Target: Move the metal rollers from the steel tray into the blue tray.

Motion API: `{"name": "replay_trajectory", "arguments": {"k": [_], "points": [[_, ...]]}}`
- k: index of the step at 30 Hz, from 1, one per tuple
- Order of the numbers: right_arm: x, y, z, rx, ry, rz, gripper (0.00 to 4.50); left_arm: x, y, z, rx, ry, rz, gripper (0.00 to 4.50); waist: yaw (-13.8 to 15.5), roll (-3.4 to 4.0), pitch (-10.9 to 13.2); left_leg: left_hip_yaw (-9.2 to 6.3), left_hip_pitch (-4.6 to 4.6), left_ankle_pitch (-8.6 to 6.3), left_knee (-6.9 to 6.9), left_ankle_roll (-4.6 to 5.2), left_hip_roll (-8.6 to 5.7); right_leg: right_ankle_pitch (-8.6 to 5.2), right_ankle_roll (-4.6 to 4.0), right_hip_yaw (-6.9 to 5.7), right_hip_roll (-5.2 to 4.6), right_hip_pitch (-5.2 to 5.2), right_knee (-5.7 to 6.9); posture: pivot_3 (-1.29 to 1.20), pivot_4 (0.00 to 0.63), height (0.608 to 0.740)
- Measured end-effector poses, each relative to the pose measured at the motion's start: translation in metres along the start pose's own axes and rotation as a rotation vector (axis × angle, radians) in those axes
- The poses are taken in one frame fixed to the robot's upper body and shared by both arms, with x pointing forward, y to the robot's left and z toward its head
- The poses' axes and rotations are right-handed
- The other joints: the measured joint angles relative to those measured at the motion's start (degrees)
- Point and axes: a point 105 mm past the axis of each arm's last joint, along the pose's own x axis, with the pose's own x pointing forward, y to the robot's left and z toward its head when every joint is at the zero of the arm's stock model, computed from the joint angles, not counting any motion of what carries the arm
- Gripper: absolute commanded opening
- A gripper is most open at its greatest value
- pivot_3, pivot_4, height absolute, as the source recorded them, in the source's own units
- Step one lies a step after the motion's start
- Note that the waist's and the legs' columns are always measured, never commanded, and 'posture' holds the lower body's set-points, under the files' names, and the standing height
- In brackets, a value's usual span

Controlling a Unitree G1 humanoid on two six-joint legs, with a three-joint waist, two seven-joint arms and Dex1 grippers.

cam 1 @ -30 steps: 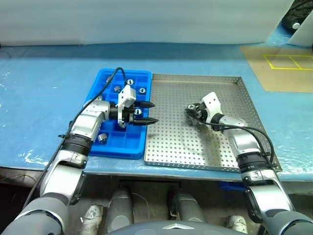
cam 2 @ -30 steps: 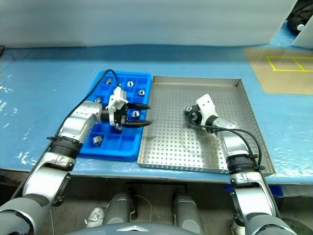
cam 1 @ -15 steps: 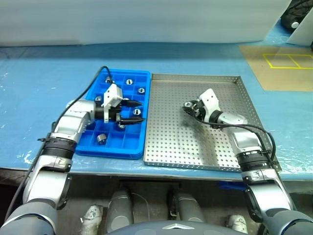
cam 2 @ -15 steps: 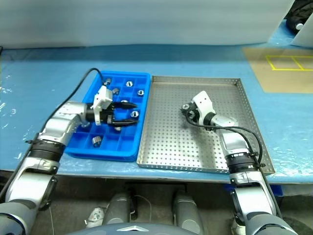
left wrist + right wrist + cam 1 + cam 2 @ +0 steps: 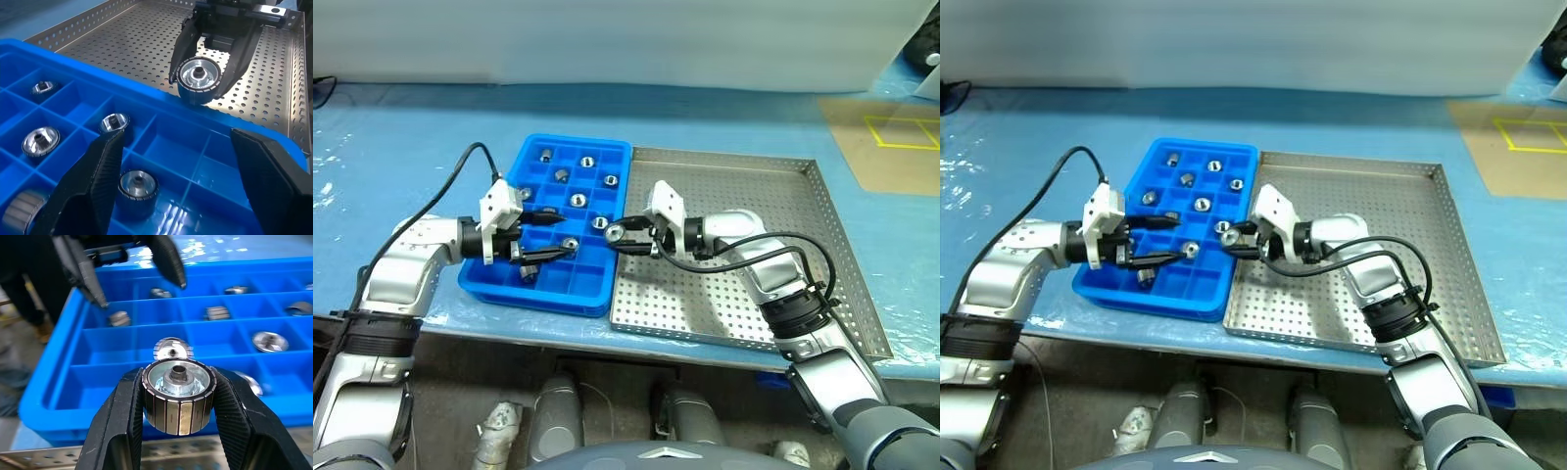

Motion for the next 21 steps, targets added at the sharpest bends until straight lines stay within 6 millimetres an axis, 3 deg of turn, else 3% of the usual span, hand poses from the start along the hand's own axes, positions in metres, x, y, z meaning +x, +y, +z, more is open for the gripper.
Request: {"name": "replay_trajectory", "arguments": {"k": [5, 10, 16, 21], "points": [[0.018, 0.014, -0.003, 0.011, 0.0, 0.13, 1.62, -0.011, -0.013, -0.004, -0.042, 0.004, 0.062, 3.62, 1.52, -0.01, 0.0, -0.03, -0.01, 0.04, -0.03, -0.06, 0.02, -0.03, -0.03, -0.05, 0.0, -0.02, 0.02, 0.21, 0.15, 0.74], [0.021, 0.015, -0.005, 0.011, 0.006, 0.171, 1.62, -0.018, -0.016, -0.002, -0.043, 0.006, 0.106, 3.62, 3.03, 0.0, 0.0, -0.07, 0.02, 0.04, -0.02, -0.08, -0.02, -0.03, -0.02, -0.04, -0.1, 0.01, 0.02, 0.23, 0.15, 0.74], [0.02, 0.014, -0.014, 0.007, 0.027, 0.179, 3.65, -0.018, -0.015, -0.003, -0.055, 0.002, 0.126, 3.62, 3.4, -0.01, 0.0, -0.11, 0.01, 0.08, -0.02, -0.13, -0.01, -0.03, -0.01, -0.04, -0.09, 0.0, 0.03, 0.21, 0.15, 0.74], [0.015, 0.01, -0.016, 0.017, 0.041, 0.155, 3.65, -0.014, -0.011, 0.005, -0.032, -0.012, 0.115, 3.62, 3.34, -0.01, 0.0, -0.1, 0.01, 0.11, -0.03, -0.18, -0.01, -0.04, 0.0, -0.04, -0.08, 0.0, 0.04, 0.16, 0.15, 0.74]]}}
